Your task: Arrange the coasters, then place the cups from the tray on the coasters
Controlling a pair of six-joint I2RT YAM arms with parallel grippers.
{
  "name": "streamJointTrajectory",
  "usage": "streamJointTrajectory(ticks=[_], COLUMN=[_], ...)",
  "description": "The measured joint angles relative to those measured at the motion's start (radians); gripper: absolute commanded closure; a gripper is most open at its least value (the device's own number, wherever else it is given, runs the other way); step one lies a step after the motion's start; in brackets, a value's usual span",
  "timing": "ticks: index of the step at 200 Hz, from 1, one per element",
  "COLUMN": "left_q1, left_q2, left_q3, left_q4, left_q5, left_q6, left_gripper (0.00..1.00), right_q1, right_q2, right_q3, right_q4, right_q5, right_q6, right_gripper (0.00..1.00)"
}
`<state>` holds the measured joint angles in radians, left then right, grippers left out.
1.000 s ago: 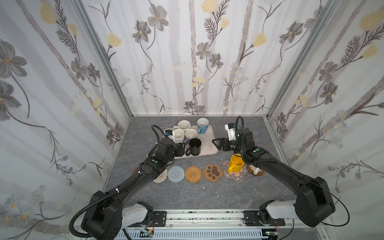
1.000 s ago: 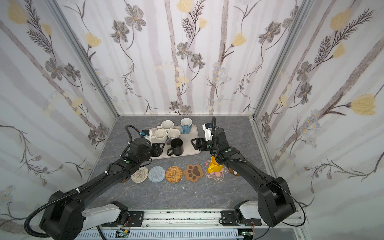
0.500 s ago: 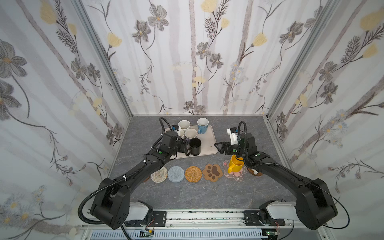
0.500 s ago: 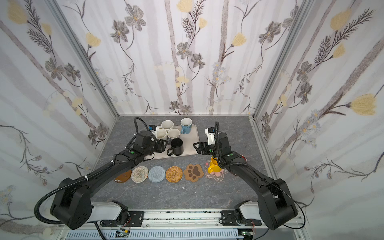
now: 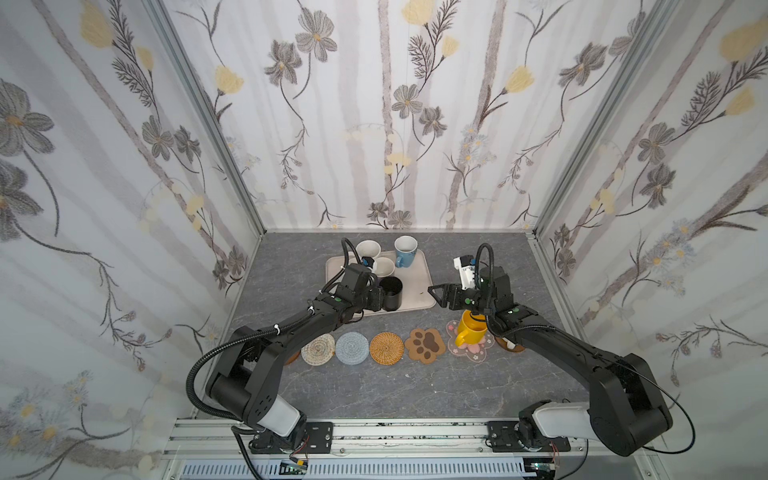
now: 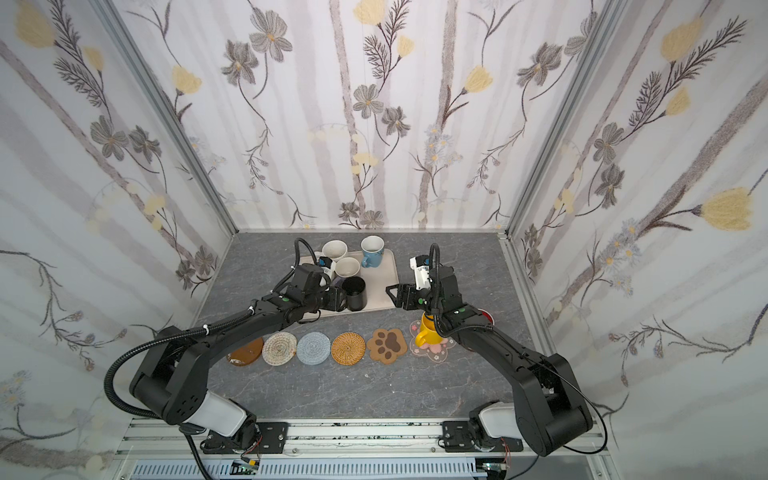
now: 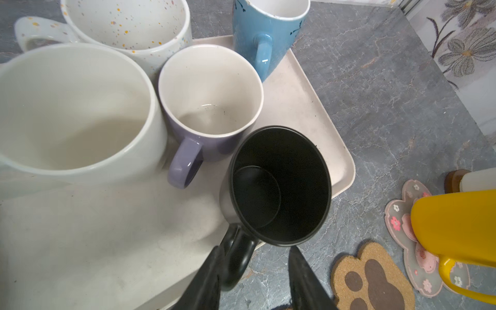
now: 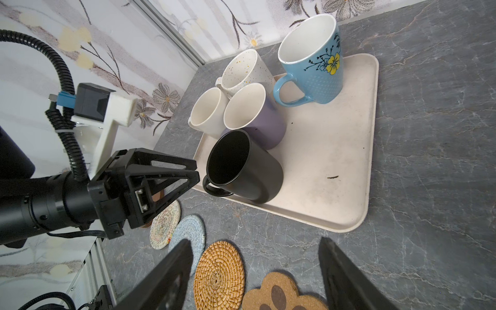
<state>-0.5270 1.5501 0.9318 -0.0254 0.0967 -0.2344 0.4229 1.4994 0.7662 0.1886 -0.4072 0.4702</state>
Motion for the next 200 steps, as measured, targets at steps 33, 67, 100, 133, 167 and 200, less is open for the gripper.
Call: streamJointTrajectory(ticks=[33,67,100,133,167,200], left_q1=[0.000,-0.013,-0.030,-0.035,-0.036,-0.045], left_q2=[0.018,0.018,0.018,0.024,0.046,0.080], left_q3=[0.000,-0.021,-0.029,-0.029,-0.023,-0.012], left_q4=[0.000,0.001,-0.001,0.000,0.000,0.002], left_q5=[-0.015,-0.032,-0.058,-0.074,-0.082,-0.093], left_q6=[0.008,0.012,0.024,0.033,0.041,0.044], left_gripper=[0.64,0.55,0.52,0.52,0.52,0.58], right_q1=[-0.002,-0.003,-0.003,-0.003,-0.003,-0.003], right_q2=[-0.002,-0.002,-0.002,-0.002,-0.008,-0.008], right_q3=[-0.002,-0.002,-0.003,-0.003,-0.003,-0.003], right_q4=[0.001,0.001,0.002,0.002,0.005,0.008], right_q5=[-0.002,-0.006,-0.007,-0.010,-0.011,-0.013], right_q6=[0.000,0.000,0.000,0.001,0.008,0.008], right_gripper=[0.29,0.29,0.30,0.30,0.30,0.30])
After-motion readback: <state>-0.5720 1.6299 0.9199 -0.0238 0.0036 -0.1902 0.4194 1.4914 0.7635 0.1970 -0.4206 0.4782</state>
